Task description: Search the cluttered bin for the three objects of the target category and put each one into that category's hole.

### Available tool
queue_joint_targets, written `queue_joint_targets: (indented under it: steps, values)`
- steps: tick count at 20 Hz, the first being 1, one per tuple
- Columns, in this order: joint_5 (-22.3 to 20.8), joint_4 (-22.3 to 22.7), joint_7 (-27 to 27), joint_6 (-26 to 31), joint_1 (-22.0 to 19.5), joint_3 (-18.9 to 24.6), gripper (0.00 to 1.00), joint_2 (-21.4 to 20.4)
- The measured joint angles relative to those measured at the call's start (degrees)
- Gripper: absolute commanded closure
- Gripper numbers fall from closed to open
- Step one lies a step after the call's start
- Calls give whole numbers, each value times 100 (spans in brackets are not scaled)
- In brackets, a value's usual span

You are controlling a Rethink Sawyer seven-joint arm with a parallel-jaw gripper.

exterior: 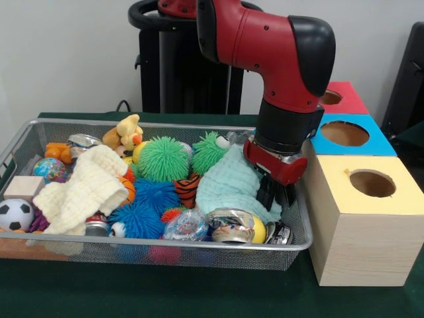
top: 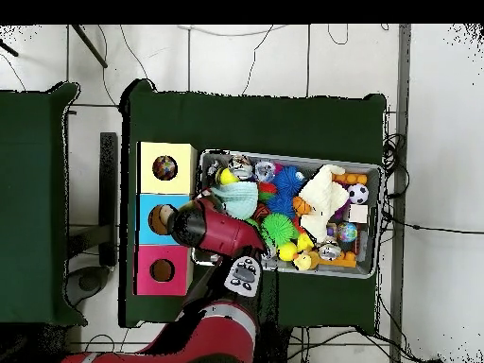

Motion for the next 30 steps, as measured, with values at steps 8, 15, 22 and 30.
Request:
queue_joint_targets:
  steps: [8, 15, 22, 30]
  values:
    - [-146, -8, 0, 384, -12, -107, 100, -250]
    - [-462, -450, 0, 2480, 108, -721, 100, -870]
    - [-692, -887, 0, 3253, 74, -967, 100, -1302]
    - [-909, -944, 0, 2885, 48, -1033, 100, -1366]
